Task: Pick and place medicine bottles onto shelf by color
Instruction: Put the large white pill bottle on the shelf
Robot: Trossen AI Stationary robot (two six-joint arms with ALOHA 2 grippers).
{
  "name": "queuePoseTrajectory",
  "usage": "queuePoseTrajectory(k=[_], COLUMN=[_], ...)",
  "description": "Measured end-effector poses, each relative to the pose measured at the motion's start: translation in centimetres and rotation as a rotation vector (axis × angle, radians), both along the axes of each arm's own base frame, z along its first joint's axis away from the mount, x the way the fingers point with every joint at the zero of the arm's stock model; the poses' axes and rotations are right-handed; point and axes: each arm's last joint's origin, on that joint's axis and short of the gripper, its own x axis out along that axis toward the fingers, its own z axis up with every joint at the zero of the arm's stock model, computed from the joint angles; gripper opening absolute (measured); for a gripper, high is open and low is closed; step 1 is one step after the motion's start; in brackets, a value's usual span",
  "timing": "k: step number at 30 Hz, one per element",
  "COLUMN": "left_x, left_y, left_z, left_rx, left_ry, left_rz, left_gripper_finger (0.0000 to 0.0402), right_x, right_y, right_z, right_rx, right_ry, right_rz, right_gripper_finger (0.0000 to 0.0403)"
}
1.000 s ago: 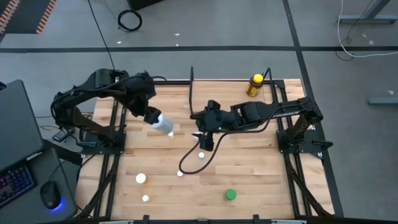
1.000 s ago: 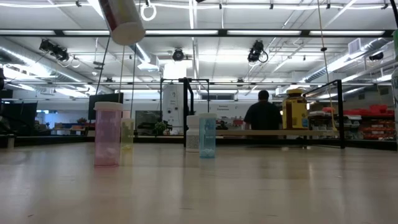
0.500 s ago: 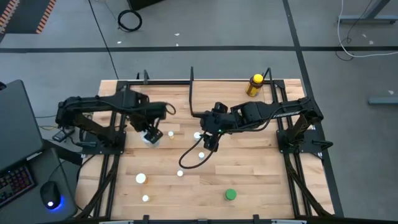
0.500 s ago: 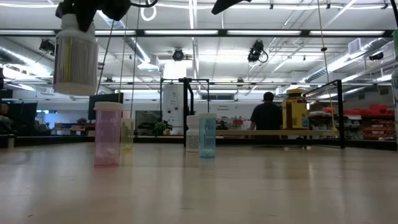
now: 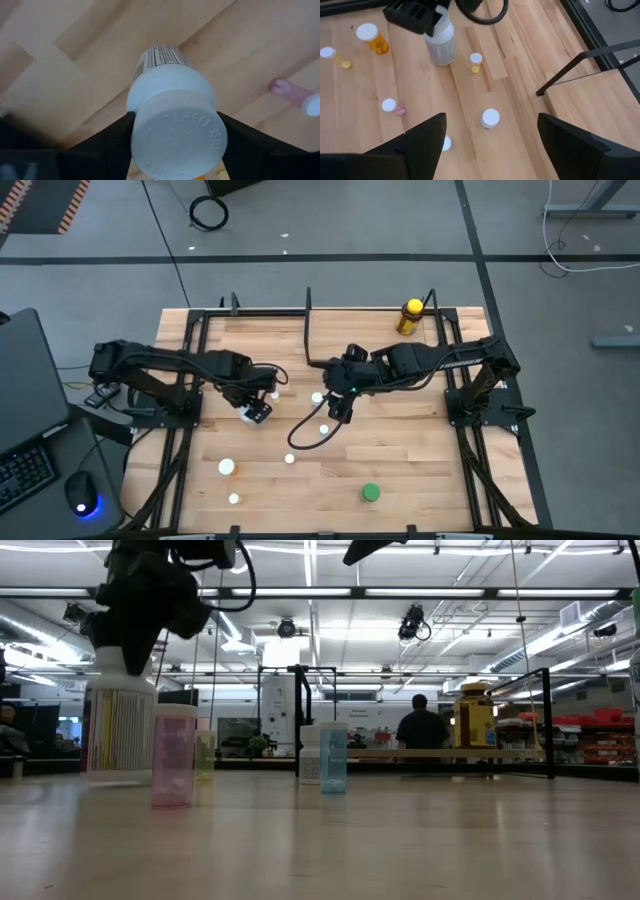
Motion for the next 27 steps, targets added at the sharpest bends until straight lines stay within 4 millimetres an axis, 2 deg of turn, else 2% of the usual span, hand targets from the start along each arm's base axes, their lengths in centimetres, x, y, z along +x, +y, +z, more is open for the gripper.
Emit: queuePoseTrajectory(k=[10,17,27], left_x=[0.2,0.4,0.4], left_y=[-0.4,0.4,0.7], left_z=[-0.2,-0.2,-0.3], left_rx=[0.033,0.043,0.021], left_ry=[-0.034,-0.058,-0.053], left_rz=[-0.052,-0.065,-0.055], left_gripper_finger=[0.0254,0.0264,0.0277], right_x=[-0.5,-0.9,-1.2], right_y=[-0.3,-0.3,-0.3], right_z=[0.6,1.3,1.3], right_rx=[-0.023,0.042,0.034], right_ry=[-0.011,-0.059,-0.036], right_rz=[0.012,-0.062,-0.037], right_gripper_finger=[0.0318,0.0318,0.0318])
